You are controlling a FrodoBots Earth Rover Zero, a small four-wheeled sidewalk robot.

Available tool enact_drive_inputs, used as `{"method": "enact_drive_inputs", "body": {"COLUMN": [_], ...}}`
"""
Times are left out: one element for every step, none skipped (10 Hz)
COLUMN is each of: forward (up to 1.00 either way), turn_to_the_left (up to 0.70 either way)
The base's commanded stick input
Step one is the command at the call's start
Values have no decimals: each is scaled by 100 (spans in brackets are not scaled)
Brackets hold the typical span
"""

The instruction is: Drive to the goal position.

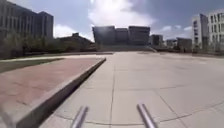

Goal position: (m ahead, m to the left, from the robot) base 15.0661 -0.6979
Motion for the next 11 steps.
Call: {"method": "enact_drive_inputs", "body": {"forward": [70,70,70,70,70,70,70,70,70,70,70], "turn_to_the_left": [0,0,0,0,-9,-23,-30,-3,0,0,0]}}
